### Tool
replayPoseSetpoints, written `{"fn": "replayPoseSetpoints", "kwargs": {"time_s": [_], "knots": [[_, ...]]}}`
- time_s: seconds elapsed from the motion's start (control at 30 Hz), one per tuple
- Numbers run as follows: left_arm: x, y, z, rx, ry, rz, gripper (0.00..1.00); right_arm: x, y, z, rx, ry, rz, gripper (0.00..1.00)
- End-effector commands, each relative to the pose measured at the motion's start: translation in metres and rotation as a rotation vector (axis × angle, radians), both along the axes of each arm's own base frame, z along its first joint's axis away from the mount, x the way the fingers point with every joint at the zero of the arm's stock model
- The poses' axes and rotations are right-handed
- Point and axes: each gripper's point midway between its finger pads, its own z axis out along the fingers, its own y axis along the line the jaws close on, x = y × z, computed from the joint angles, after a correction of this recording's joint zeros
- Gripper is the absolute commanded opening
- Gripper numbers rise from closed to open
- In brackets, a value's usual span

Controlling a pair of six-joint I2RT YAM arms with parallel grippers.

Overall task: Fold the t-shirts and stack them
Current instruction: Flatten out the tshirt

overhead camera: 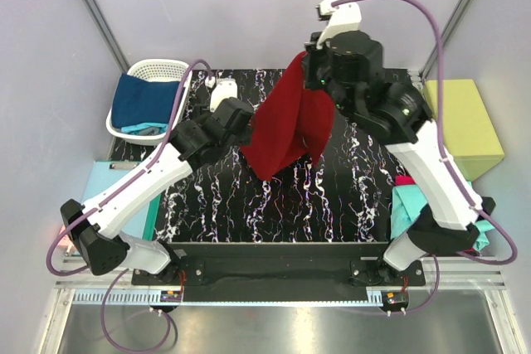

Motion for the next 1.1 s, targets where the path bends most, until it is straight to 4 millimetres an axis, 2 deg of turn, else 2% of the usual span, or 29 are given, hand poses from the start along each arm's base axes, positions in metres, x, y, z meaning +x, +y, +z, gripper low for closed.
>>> {"fn": "replayPoseSetpoints", "kwargs": {"time_s": [0.0, 0.1, 0.23, 0.37, 0.4, 0.5, 0.6, 0.77, 0.97, 1.07], "knots": [[0.016, -0.002, 0.037, -0.018, -0.099, 0.033, 0.84, -0.032, -0.04, 0.073, 0.154, -0.156, -0.008, 0.0], [0.023, -0.005, 0.046, -0.015, -0.121, 0.043, 0.85, -0.041, -0.049, 0.077, 0.172, -0.17, -0.007, 0.0], [0.039, -0.01, 0.054, -0.018, -0.127, 0.054, 0.89, -0.039, -0.059, 0.055, 0.126, -0.14, -0.055, 0.0], [0.06, -0.03, 0.047, -0.058, -0.078, 0.02, 0.89, -0.041, -0.061, 0.038, 0.115, -0.11, -0.06, 0.0], [0.066, -0.038, 0.036, -0.047, -0.057, 0.012, 0.89, -0.042, -0.062, 0.034, 0.108, -0.103, -0.06, 0.0], [0.074, -0.06, 0.019, -0.071, -0.003, -0.028, 0.9, -0.044, -0.063, 0.026, 0.094, -0.088, -0.061, 0.0], [0.075, -0.082, 0.009, -0.131, 0.041, -0.072, 0.9, -0.043, -0.062, 0.019, 0.084, -0.072, -0.06, 0.0], [0.061, -0.113, 0.012, -0.18, 0.042, -0.167, 0.91, -0.04, -0.059, 0.008, 0.064, -0.053, -0.06, 0.0], [0.04, -0.114, 0.012, -0.222, 0.048, -0.204, 0.92, -0.036, -0.063, 0.01, 0.034, -0.071, -0.09, 0.0], [0.023, -0.118, 0.003, -0.275, 0.076, -0.247, 0.86, -0.036, -0.068, 0.006, 0.015, -0.071, -0.107, 0.0]]}}
